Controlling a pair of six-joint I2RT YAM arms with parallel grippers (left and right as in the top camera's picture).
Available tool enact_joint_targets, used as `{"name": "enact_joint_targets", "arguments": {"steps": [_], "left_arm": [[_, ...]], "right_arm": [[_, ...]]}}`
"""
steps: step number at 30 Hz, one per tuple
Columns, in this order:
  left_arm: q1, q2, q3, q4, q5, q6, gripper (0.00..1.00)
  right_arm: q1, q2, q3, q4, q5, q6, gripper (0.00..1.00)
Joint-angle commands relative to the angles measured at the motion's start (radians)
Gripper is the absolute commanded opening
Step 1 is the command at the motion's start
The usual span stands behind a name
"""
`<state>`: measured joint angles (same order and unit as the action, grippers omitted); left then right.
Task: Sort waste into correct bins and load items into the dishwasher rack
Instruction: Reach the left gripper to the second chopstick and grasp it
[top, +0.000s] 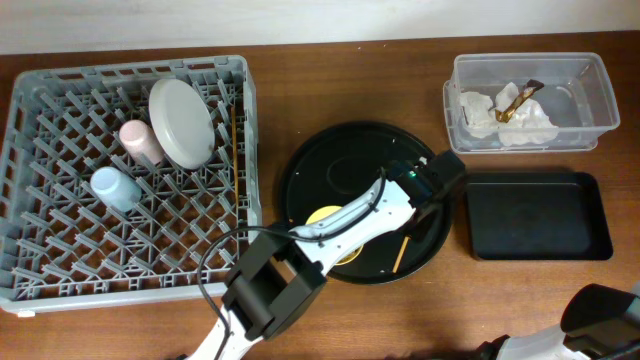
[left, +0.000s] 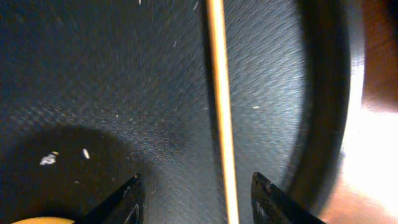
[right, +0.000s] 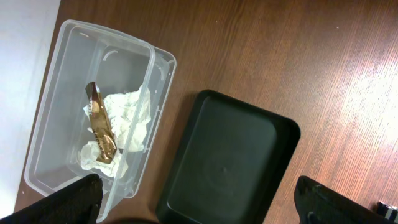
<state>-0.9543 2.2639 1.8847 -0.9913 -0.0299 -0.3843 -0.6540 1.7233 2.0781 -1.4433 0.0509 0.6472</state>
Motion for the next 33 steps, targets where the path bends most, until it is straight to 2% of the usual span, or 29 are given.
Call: {"name": "enact_joint_targets", "arguments": {"steps": [1,13,17,21,30,31,33], "left_arm": [[0.015,0.021,0.003,-0.003,0.032,-0.018,0.53],[-0.008,0.076,0.016,0.027,0.050,-0.011,0.52],[-0.026,0.077,0.016,0.039,0.045,-0.012,0.49],[-0.054,0.079,0.016,0.045,-0.050,-0.039,0.47],[-0.058,0.128,0.016,0.062,-0.061,-0.049,0.35],[-0.058,0.138,0.016,0.062,-0.061,-0.049,0.32],[-0.058,0.143,0.016,0.062,-0.061,-0.049,0.18]], "right_arm": [[-0.001,-0.004,0.002,-0.001,0.005,0.001,0.99],[-0.001,-0.004,0.002,-0.001,0.005,0.001,0.99],[-0.001,-0.004,0.002,-0.001,0.005,0.001,0.99],[-0.001,-0.004,0.002,-0.001,0.005,0.001,0.99],[-0.001,-0.004,0.002,0.000,0.005,0.001,0.99],[-0.001,-0.004,0.002,-0.001,0.005,0.001,0.99],[-0.001,-0.004,0.002,-0.001,0.005,0.001,0.99]]}}
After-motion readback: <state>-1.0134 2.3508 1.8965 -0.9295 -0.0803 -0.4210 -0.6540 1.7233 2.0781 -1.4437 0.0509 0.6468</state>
